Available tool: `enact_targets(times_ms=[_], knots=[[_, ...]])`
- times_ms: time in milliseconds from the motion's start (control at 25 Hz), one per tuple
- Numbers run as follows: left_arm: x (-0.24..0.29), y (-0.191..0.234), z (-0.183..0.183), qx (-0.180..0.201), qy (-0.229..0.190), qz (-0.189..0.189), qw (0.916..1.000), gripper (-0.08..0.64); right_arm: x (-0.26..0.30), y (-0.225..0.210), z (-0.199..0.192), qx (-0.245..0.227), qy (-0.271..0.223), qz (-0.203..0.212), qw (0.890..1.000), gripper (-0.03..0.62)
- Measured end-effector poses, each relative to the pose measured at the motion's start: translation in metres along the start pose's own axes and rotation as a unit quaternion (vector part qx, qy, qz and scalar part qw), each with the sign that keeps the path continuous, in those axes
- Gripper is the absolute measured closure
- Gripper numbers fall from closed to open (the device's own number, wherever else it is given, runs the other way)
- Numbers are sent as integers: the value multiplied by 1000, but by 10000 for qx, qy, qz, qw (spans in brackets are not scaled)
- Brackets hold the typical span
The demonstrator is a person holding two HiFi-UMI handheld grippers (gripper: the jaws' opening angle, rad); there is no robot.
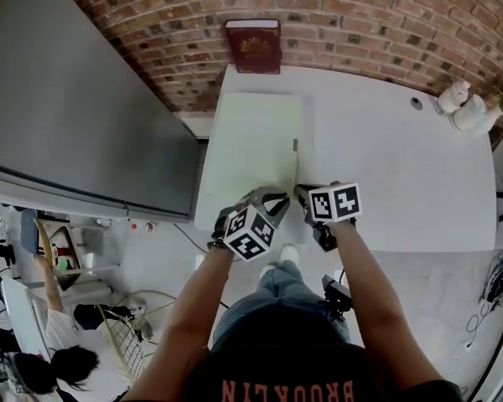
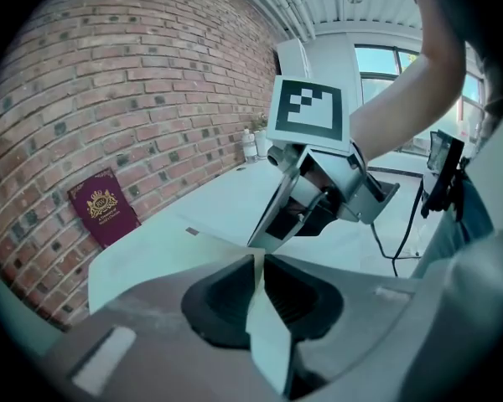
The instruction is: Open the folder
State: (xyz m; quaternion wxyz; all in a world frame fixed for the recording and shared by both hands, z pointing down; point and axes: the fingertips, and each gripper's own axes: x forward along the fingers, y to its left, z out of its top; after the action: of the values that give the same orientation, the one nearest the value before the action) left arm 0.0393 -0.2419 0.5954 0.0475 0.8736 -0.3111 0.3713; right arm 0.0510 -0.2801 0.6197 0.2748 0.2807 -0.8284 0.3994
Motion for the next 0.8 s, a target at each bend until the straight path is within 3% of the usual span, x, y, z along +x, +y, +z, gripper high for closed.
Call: enact_targets(times_ms=[320, 800], knots=[[-8, 5, 8, -142, -81, 226, 9996, 532, 1, -1, 0, -158, 172, -98, 9997, 592], [-26, 13, 21, 11, -243, 462, 9986, 532, 1, -1, 1, -270, 207, -241, 9991, 591]])
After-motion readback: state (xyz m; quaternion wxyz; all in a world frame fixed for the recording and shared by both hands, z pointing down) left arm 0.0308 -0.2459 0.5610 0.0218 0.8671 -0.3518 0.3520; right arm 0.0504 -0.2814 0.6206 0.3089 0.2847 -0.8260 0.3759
